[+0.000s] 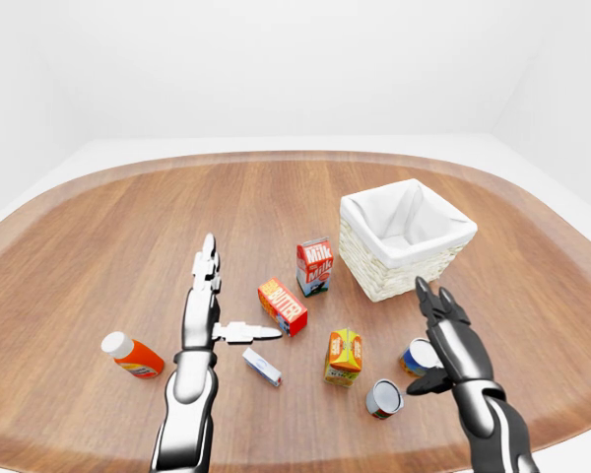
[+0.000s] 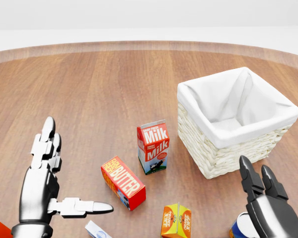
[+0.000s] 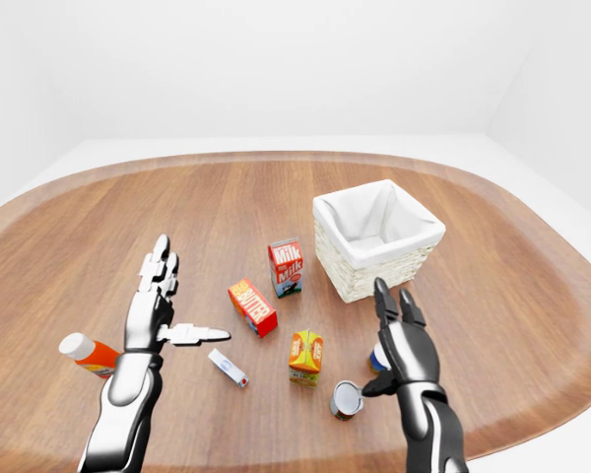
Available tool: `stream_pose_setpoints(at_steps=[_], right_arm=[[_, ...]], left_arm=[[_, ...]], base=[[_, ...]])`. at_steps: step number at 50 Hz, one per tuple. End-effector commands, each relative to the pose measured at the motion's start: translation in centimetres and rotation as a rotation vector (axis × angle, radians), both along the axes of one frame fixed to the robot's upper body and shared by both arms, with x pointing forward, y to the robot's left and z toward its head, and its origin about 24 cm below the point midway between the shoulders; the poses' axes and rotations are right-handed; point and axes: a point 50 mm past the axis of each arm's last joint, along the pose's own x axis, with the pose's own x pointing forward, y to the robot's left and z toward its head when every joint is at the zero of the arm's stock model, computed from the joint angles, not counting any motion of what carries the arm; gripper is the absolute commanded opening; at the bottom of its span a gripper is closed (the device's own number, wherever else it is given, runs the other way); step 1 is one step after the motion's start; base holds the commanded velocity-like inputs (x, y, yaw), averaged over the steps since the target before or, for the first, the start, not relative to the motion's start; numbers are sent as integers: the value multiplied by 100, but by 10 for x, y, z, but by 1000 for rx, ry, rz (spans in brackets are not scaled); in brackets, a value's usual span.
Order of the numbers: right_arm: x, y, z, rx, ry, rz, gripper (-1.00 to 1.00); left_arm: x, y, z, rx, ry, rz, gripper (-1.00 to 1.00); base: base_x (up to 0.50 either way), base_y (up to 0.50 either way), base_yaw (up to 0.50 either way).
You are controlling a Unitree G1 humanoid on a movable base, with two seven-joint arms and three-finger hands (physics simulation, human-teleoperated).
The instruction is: Pick up the alphabet soup and the tomato sauce, and put them in the basket.
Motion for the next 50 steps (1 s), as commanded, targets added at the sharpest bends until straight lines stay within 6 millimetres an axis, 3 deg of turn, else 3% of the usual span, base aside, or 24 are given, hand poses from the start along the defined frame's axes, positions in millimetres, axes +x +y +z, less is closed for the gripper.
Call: stream_pose_setpoints(at_steps=[1, 18, 32, 50], right_arm=[[-1, -4, 2, -72, -19, -22, 100], [-3, -4, 5, -193, -77, -47, 100], [-6, -6, -11, -283, -37, -40, 100], [-7, -7, -15, -286, -18, -33, 100]], left_arm=[[1, 0, 1, -1, -5, 3, 100], [0, 0, 1, -1, -5, 3, 100], [0, 0, 0, 1, 0, 1, 100], [-1, 0, 1, 2, -5, 0, 100]], base=[[0, 0, 0], [0, 0, 0], [0, 0, 0], [0, 0, 0]])
